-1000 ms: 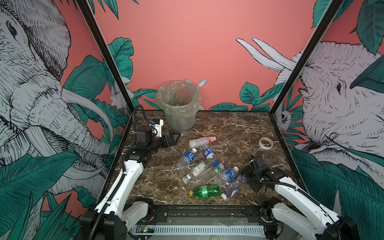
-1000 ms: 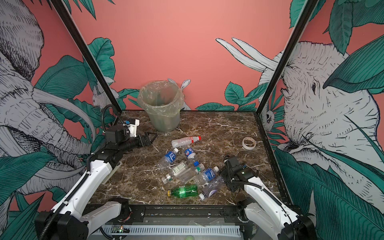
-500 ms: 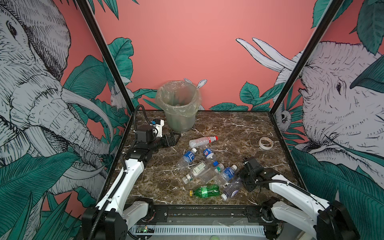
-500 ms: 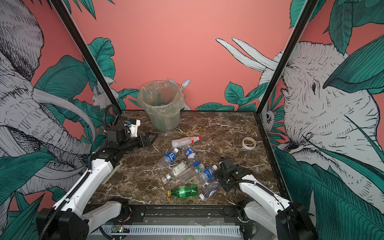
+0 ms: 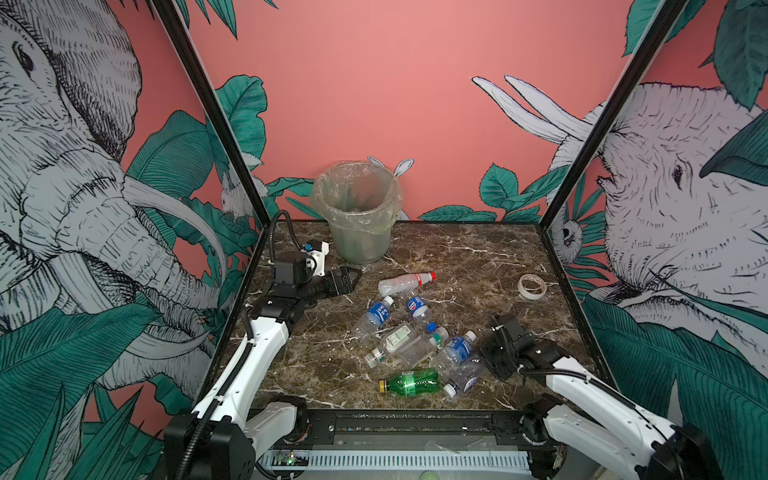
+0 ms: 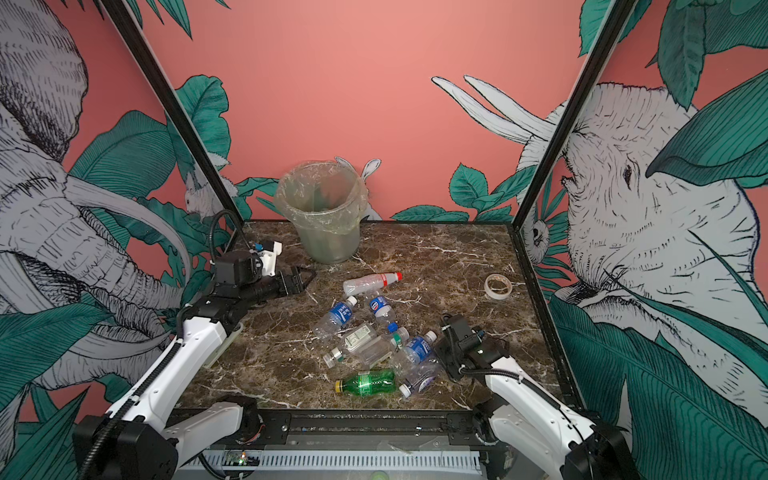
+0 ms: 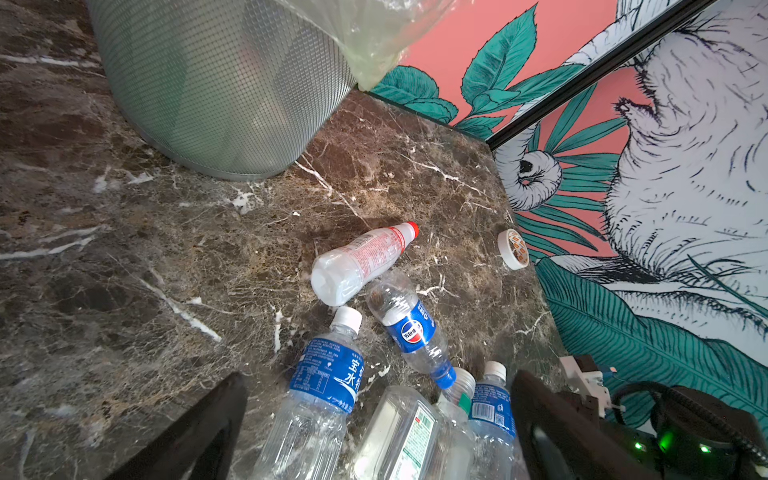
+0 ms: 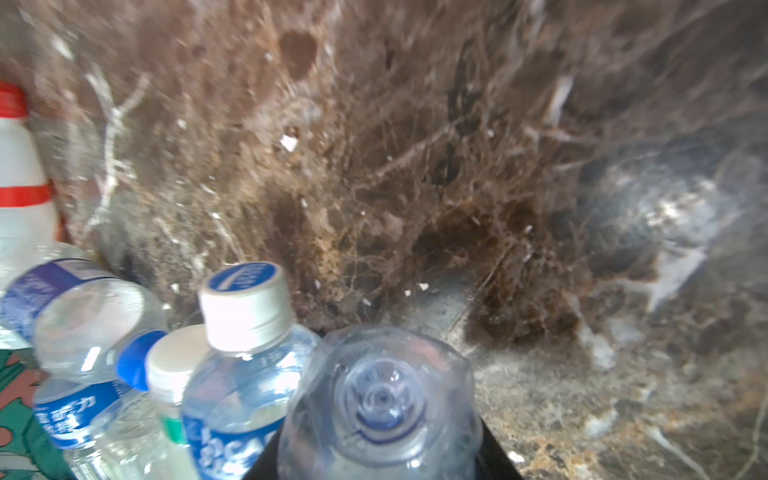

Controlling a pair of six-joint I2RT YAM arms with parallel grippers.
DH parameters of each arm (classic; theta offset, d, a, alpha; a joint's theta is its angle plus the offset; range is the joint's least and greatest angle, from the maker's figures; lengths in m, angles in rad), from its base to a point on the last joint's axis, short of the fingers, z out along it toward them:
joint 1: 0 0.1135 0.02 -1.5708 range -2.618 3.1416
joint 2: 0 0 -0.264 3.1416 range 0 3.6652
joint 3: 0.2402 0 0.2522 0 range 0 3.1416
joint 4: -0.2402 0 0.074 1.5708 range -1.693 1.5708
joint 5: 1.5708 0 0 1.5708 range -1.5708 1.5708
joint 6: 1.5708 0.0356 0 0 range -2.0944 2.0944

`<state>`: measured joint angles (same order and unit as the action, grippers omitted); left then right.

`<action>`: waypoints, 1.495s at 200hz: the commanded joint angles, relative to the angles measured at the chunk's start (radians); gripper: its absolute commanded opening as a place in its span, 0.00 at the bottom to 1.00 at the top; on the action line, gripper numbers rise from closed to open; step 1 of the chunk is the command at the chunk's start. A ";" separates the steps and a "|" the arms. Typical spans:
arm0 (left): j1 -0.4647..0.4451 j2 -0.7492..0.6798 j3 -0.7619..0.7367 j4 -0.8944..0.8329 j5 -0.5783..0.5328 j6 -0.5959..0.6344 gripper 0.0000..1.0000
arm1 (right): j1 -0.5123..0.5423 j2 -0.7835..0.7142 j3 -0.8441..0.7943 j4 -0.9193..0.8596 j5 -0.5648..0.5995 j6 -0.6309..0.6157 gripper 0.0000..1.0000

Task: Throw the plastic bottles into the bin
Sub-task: 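Lower the right gripper onto a clear blue-capped bottle and grasp it, then lift the clear bottle with the right gripper and carry it toward the wastebasket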

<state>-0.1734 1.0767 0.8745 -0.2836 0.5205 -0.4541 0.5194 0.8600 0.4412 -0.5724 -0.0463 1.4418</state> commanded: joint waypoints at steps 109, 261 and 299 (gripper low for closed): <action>0.000 0.032 -0.003 -0.021 0.000 -0.049 0.99 | 0.006 -0.029 0.198 -0.109 0.128 -0.291 0.45; 0.000 0.131 0.015 0.075 -0.011 -0.053 0.99 | -0.149 0.221 0.381 0.256 -0.081 -0.508 0.45; 0.000 0.122 -0.009 0.105 -0.029 -0.071 0.99 | -0.162 0.242 0.402 0.348 -0.100 -0.497 0.45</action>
<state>-0.1734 1.2190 0.8780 -0.2287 0.5041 -0.5083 0.3653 1.0954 0.7986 -0.3317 -0.1211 0.9459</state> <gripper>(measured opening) 0.994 0.458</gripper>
